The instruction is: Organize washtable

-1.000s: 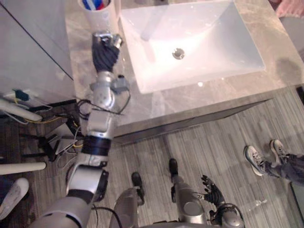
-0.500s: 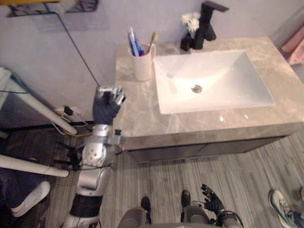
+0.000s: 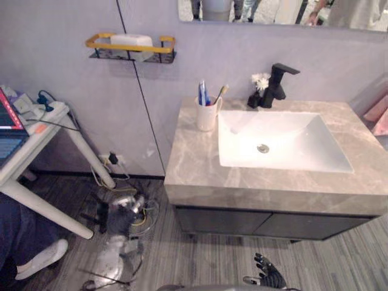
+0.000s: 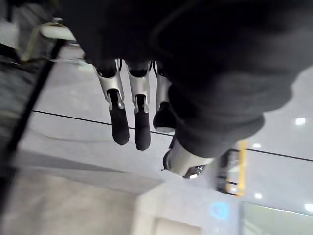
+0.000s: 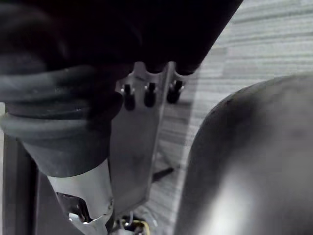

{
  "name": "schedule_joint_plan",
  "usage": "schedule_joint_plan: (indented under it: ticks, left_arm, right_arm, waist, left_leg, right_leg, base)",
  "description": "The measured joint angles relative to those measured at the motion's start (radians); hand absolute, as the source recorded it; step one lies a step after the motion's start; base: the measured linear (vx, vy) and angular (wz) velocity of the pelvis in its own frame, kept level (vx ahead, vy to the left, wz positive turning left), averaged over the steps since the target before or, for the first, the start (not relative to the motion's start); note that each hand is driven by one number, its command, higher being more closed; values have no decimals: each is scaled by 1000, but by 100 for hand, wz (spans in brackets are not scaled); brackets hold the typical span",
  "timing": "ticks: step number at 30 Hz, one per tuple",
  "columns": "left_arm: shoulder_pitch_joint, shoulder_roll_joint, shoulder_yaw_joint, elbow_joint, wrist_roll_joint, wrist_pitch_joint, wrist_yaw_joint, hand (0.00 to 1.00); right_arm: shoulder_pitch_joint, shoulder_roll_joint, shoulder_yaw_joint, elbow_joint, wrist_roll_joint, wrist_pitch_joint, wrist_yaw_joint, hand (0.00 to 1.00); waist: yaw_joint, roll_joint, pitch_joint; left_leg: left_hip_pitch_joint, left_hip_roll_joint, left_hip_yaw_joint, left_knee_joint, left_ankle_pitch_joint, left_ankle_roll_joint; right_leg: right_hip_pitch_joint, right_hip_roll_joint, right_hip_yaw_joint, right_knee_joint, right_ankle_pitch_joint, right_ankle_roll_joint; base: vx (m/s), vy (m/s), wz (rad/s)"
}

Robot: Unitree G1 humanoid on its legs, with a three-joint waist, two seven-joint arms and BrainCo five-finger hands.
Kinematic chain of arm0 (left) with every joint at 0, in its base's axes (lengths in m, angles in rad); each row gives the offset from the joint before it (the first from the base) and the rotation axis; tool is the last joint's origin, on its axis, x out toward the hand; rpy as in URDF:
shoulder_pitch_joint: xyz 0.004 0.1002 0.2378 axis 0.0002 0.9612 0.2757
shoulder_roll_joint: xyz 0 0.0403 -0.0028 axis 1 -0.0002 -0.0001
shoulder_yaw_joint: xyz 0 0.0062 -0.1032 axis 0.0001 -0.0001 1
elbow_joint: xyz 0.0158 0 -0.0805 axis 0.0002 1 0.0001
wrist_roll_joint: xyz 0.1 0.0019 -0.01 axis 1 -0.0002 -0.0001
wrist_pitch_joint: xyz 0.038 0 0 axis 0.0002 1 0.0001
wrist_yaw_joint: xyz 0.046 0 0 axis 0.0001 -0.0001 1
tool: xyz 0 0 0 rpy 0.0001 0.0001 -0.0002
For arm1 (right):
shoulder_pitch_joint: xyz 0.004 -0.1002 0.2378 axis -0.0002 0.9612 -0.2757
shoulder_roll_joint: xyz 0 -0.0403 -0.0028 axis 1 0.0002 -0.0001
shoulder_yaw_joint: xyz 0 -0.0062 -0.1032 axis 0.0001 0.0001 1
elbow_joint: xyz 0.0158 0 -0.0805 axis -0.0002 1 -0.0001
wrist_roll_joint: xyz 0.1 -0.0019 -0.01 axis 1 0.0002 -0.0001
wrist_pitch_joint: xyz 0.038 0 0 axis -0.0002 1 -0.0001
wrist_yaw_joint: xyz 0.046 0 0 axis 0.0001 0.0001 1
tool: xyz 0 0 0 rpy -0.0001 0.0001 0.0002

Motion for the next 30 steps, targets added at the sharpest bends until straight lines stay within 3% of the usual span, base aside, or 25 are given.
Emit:
schedule_joint_plan:
  ticks: [8,15,20,21,24,25,27,30]
  left_arm:
    - [-56,-25,-23,556,73,48,-20,0]
    - [-117,-8,-19,774,101,63,-19,0]
    - [-160,-6,-19,837,128,65,-17,0]
    - [-164,-7,-20,838,130,65,-17,0]
    - [-202,11,-19,833,130,65,-16,0]
    - [-220,24,-20,830,131,67,-13,0]
    - [-233,28,-20,819,141,68,-9,0]
    - [-259,27,-42,806,173,68,7,0]
  right_arm:
    - [-23,4,9,46,-1,-2,-10,0]
    - [-87,1,-3,187,-10,-3,-38,0]
    - [-120,1,-2,232,-9,-2,-59,0]
    - [-124,2,-3,232,-9,-2,-60,0]
    - [-150,8,-2,218,-10,-1,-62,0]
    - [-148,15,-4,182,-11,0,-69,0]
    - [-125,22,-8,155,-11,0,-78,0]
    - [-95,38,-6,106,-9,0,-78,0]
  waist:
    - [-5,-7,-31]
    - [-4,-5,-31]
    - [-4,-7,-29]
    - [-3,-10,-27]
    - [-2,-33,33]
    - [-1,-38,65]
    - [-5,-44,65]
    - [8,-50,64]
  left_leg:
    - [36,15,12,-36,11,-17]
    - [60,21,10,-82,36,-23]
    - [54,15,-7,-90,40,-21]
    - [47,14,-9,-83,39,-20]
    - [-23,-7,-36,35,-8,-12]
    - [-73,-15,-82,117,-41,-15]
    - [-126,-21,-144,177,-59,-20]
    - [-183,-25,-276,237,-68,-49]
  right_leg:
    - [18,12,6,-16,0,-1]
    - [22,23,7,-39,5,-2]
    - [15,23,1,-40,4,0]
    - [9,21,1,-21,-6,1]
    - [-108,-21,24,242,-113,9]
    - [-170,-21,111,391,-146,4]
    - [-210,2,227,480,-167,3]
    - [-212,38,334,553,-223,-33]
  base:
    - [-11,-16,-5]
    - [-1,-5,-1]
    - [8,1,2]
    - [28,1,11]
    - [-41,1,41]
    - [-102,-6,75]
    - [-42,-83,117]
    - [10,-255,135]
